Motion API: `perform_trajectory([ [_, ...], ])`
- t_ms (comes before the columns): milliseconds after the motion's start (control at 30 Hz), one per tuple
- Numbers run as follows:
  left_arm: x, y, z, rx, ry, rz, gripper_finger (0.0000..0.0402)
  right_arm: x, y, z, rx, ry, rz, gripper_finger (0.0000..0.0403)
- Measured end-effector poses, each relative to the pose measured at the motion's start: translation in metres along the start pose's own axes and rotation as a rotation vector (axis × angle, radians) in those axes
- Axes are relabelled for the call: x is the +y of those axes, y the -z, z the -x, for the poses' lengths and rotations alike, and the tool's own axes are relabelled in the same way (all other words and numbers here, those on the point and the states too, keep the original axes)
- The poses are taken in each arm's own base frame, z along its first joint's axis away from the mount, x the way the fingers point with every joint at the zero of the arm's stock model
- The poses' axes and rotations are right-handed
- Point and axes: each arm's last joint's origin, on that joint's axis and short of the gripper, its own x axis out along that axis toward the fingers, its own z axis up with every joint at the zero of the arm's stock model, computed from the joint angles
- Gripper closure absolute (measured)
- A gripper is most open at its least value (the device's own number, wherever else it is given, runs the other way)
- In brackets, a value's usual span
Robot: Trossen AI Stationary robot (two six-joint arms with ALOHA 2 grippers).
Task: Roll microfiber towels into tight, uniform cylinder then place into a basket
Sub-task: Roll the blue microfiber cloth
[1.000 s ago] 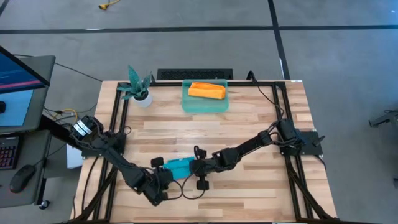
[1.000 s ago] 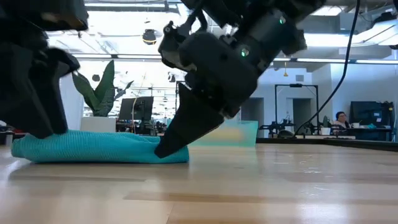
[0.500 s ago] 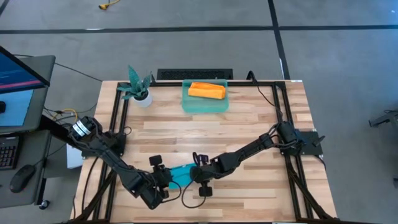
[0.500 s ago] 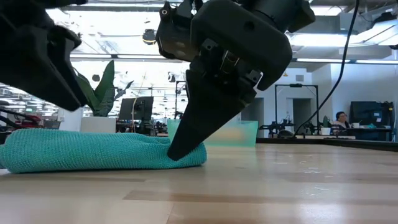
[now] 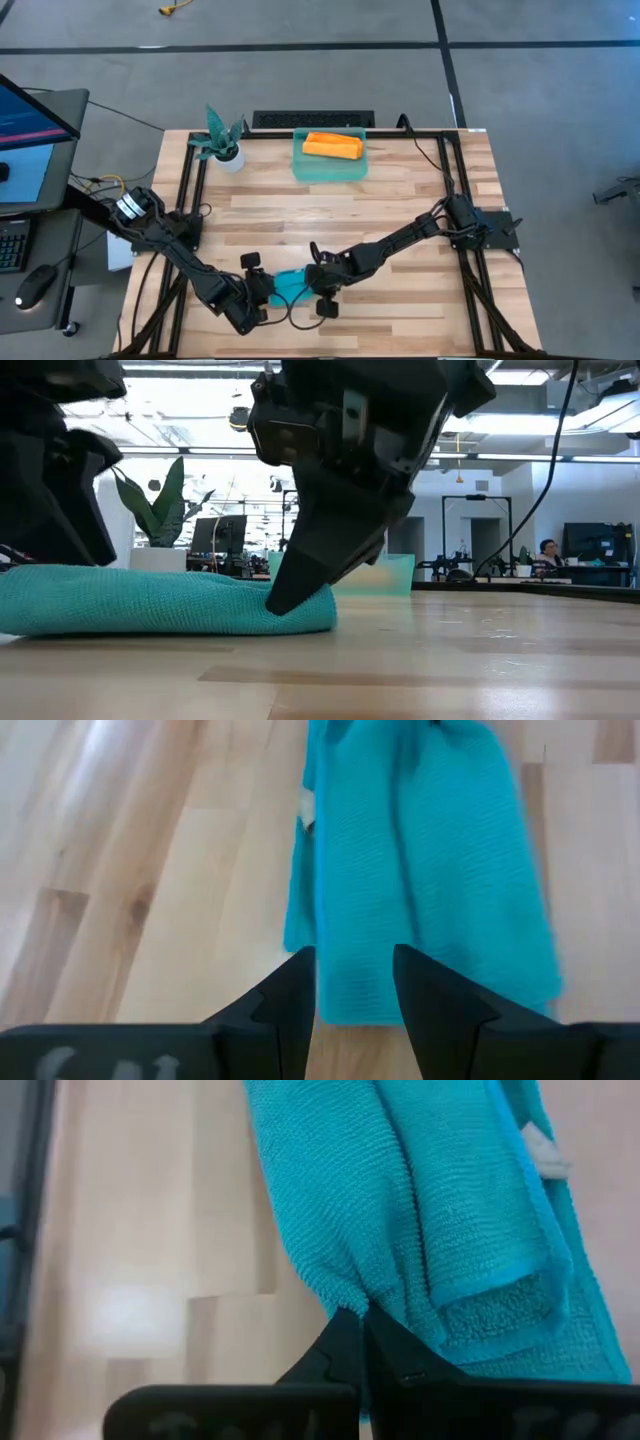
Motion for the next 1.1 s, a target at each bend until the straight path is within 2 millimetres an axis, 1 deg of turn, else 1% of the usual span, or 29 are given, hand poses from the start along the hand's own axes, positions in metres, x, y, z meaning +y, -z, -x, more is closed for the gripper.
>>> perform_trajectory([
  [167, -0.002, 0.004, -0.006, -0.028, 0.055, -0.003, 0.0272, 0.003, 0.001, 0.000, 0.045, -0.096, -0.068, 0.0394],
  [367, -0.003, 0.006, -0.007, -0.007, 0.097, -0.013, 0.0272, -0.002, -0.002, 0.002, 0.113, -0.208, -0.187, 0.0389],
  [500, -0.005, 0.008, -0.005, -0.001, 0.114, -0.052, 0.0272, -0.006, -0.006, 0.003, 0.124, -0.271, -0.214, 0.0392],
  [667, -0.011, 0.014, 0.003, -0.077, 0.069, -0.113, 0.0272, -0.005, -0.013, 0.005, 0.105, -0.362, -0.241, 0.0393],
  [800, -0.018, 0.021, 0.012, -0.135, 0.051, -0.165, 0.0272, -0.008, -0.017, 0.006, 0.118, -0.409, -0.295, 0.0389],
  [967, -0.028, 0.027, 0.023, -0.217, 0.066, -0.175, 0.0272, -0.014, -0.020, 0.007, 0.119, -0.410, -0.337, 0.0395],
  [1100, -0.038, 0.025, 0.030, -0.286, 0.123, -0.199, 0.0272, -0.019, -0.021, 0.007, 0.108, -0.390, -0.348, 0.0391],
])
